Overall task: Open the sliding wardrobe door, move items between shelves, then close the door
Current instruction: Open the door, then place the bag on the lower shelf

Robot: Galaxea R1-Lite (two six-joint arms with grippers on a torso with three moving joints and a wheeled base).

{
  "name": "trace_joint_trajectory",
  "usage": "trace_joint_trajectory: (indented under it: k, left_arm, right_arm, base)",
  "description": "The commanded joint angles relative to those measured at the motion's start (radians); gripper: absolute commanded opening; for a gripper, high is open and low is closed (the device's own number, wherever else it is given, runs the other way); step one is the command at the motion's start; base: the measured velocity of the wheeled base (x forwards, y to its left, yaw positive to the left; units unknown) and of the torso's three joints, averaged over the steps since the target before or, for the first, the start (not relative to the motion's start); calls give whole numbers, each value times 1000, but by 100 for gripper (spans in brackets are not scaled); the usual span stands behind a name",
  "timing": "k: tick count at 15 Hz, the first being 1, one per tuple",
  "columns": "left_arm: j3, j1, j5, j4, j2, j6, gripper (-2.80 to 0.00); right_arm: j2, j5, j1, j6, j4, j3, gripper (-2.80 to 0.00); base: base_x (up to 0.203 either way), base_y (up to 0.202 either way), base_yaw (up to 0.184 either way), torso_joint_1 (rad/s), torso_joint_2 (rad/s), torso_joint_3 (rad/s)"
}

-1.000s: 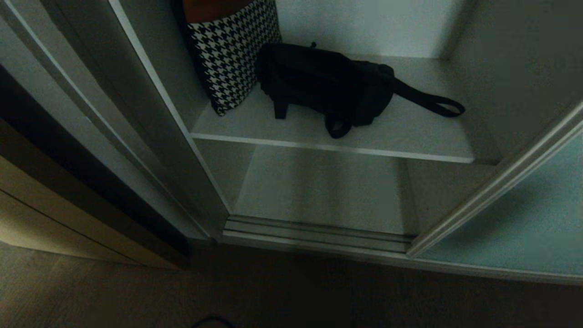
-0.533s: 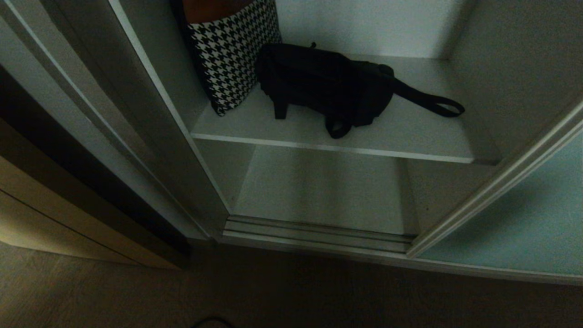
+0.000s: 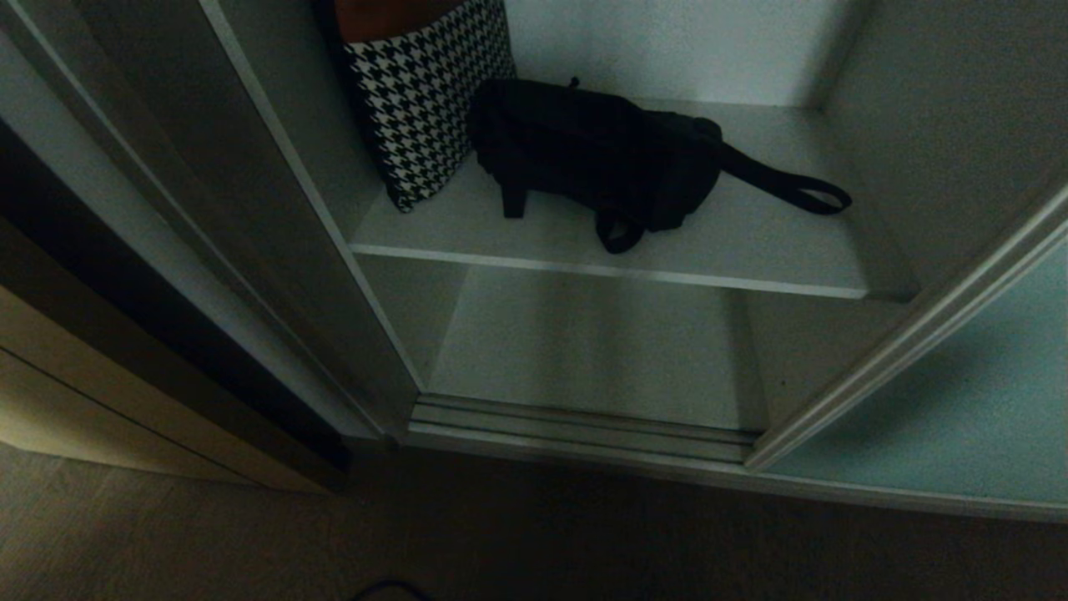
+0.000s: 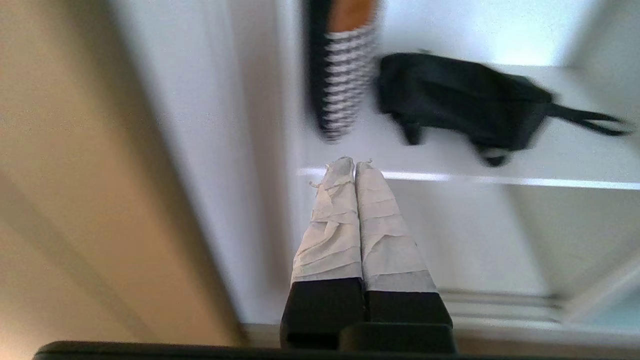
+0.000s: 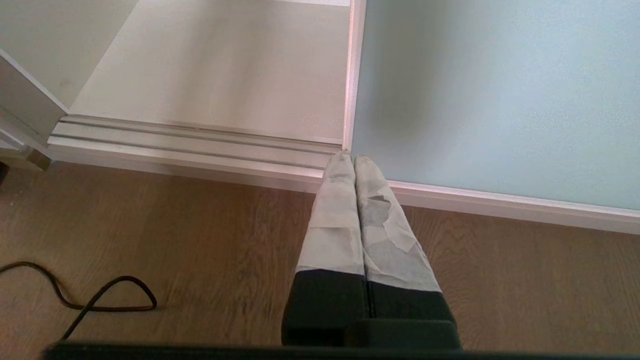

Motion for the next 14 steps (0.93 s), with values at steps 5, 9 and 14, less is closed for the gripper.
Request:
trace_joint_trajectory:
  k: [5,9,14]
  left_arm:
    - [-381,-61,-216,42,573,-27,-280]
    - [-542,-290,-238,107,785,-90,-280]
    - [-732,-399,-189,114,1034,-314,-280]
  right_arm:
    - [0,0,1,1,-1,0,-280]
    - [0,0,0,1,-1,0,-280]
    - [0,0,1,1,-1,0,-280]
  base:
    - [0,0,0,0,0,0]
    - [0,0,0,0,0,0]
    - [0,0,0,0,0,0]
